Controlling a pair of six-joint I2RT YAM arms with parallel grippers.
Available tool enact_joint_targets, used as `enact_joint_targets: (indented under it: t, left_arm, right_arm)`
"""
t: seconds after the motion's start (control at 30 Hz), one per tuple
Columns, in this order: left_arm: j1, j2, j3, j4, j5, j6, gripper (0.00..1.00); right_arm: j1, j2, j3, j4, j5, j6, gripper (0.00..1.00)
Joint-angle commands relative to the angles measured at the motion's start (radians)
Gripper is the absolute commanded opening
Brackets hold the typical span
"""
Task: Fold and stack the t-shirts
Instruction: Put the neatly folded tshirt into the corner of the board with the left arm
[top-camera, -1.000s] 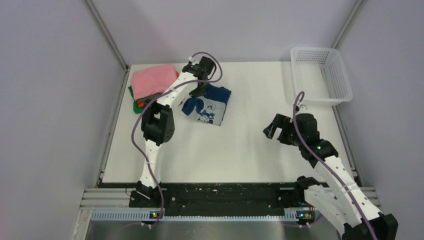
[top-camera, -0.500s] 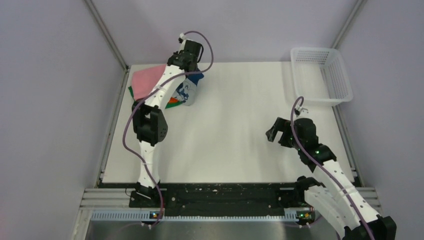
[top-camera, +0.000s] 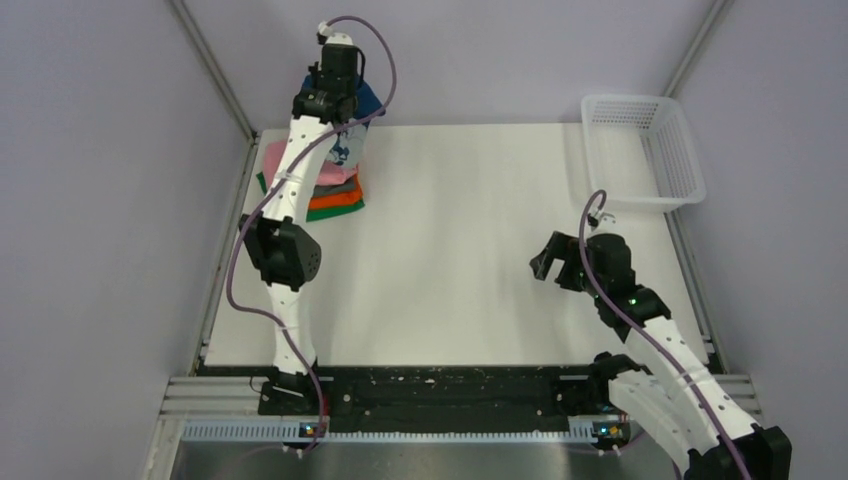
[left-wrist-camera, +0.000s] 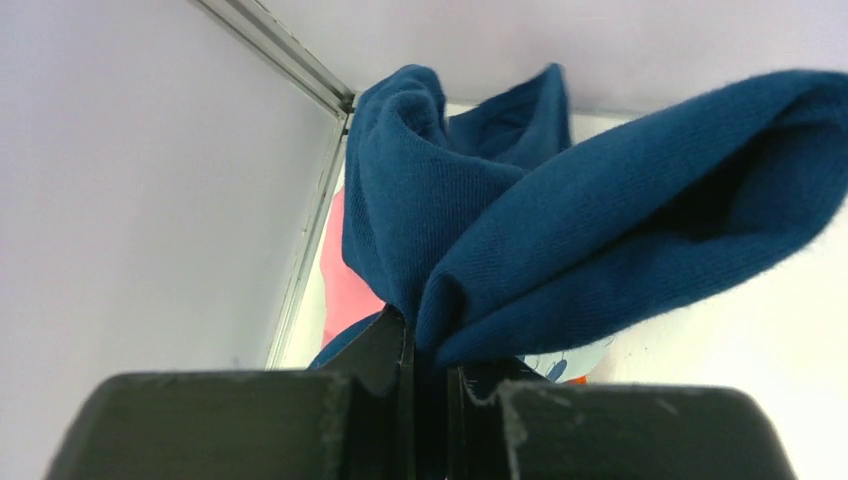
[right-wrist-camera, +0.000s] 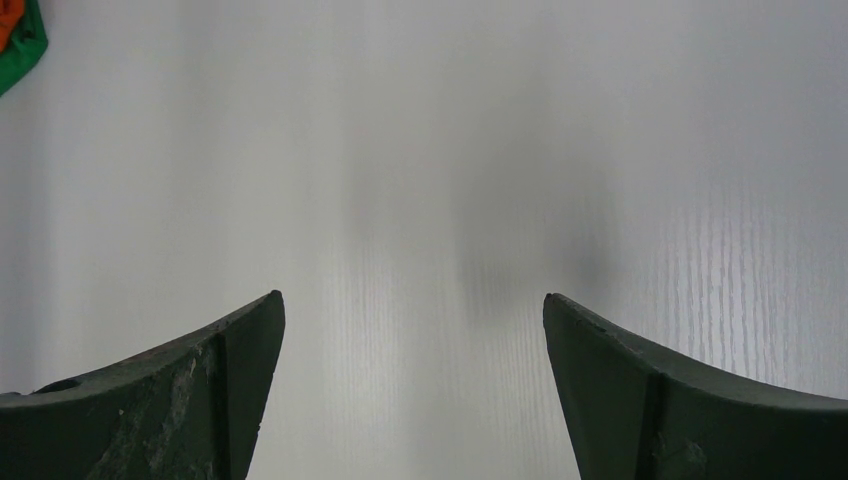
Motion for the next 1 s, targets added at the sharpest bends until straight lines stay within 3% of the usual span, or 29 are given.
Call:
enact_joint_targets:
  t: [0.0,0.27,0.6,0.63,0.77,0.8,0.87,0.9,0.93,0.97]
  left_arm:
    - [0.030,-0.037,0.051,0.046,0.067,-0.010,0.00]
    - [0.154,0.024,0.021,-0.016,0.209,-0.121,0.00]
    - [0.290,0.110,-0.006,-0.018,0.313,-0.148,0.00]
    - [0.300,0.119,-0.007,-0.018,0.320,-0.156,0.03]
    - [0.325,0.154,-0.010,0.009,0.323,-0.174,0.31]
    - [0.324,0.151,-0.022,0.031,0.325,-0.165,0.34]
    - [0.320,0.136,-0.059,0.074,0.310,-0.168,0.30]
    - [0.316,0.132,-0.069,0.084,0.274,-0.189,0.34]
    - [0.308,0.133,-0.073,0.088,0.231,-0.197,0.40]
    - [0.303,0.137,-0.071,0.089,0.191,-0.202,0.60]
  right_arm:
    - [-0.007,0.024,0.022,0.041,-0.005,-0.003,0.99]
    - [-0.007,0.055,0.033,0.032,-0.005,0.009,0.99]
    - [-0.008,0.105,0.059,0.024,-0.001,0.032,0.99]
    - [-0.007,0.111,0.062,0.024,0.000,0.033,0.99]
    - [-0.007,0.144,0.074,0.027,0.000,0.042,0.99]
    - [-0.008,0.152,0.077,0.031,-0.002,0.044,0.99]
    - [-0.007,0.169,0.075,0.038,-0.002,0.049,0.99]
    - [-0.007,0.177,0.073,0.041,0.004,0.051,0.99]
    - [-0.007,0.186,0.074,0.041,0.007,0.054,0.99]
    - [-0.008,0.193,0.077,0.043,0.007,0.057,0.99]
